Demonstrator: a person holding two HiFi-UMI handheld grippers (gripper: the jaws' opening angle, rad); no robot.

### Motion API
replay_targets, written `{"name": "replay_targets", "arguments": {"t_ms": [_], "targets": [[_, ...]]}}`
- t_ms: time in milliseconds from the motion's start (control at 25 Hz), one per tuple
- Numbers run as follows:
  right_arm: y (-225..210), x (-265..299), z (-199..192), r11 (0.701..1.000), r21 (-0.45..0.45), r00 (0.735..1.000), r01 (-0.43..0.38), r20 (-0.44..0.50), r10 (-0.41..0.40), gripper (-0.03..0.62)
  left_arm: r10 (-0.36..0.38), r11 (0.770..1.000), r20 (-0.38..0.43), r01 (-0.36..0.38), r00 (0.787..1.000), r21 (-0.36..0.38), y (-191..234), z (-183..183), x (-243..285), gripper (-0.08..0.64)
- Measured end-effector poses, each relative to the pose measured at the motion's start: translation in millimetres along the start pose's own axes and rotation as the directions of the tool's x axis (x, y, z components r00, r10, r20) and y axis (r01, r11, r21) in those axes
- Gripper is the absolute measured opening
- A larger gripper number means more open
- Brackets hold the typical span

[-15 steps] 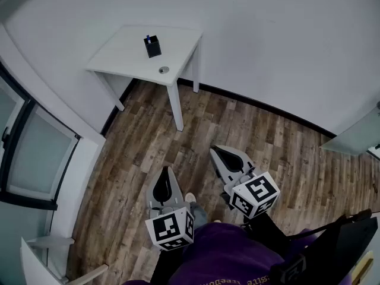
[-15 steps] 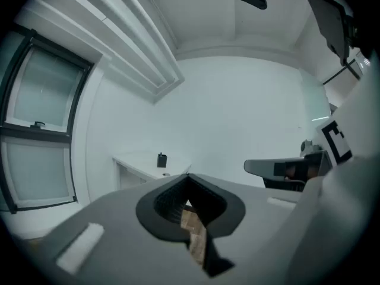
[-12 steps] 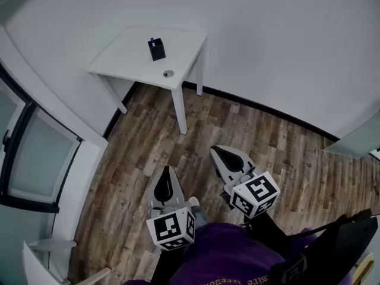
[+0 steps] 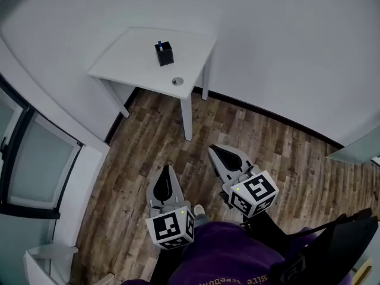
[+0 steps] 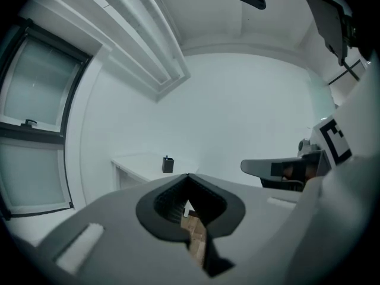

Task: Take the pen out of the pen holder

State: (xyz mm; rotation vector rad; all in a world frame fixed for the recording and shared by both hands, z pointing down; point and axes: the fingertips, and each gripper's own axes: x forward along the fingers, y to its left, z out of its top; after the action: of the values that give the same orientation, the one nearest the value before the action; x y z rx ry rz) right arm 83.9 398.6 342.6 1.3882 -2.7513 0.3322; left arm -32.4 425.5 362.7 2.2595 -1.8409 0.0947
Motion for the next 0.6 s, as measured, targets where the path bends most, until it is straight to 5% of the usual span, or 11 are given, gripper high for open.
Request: {"name": "replay_targets", "arguments": {"t_ms": [600], "targets": [[-47, 65, -8, 0.999, 0.04, 0.999, 0.025, -0.044, -0.023, 0.011, -0.008, 1.0, -0.053, 0.007, 0.999, -0.028, 16, -8, 71, 0.008]]}}
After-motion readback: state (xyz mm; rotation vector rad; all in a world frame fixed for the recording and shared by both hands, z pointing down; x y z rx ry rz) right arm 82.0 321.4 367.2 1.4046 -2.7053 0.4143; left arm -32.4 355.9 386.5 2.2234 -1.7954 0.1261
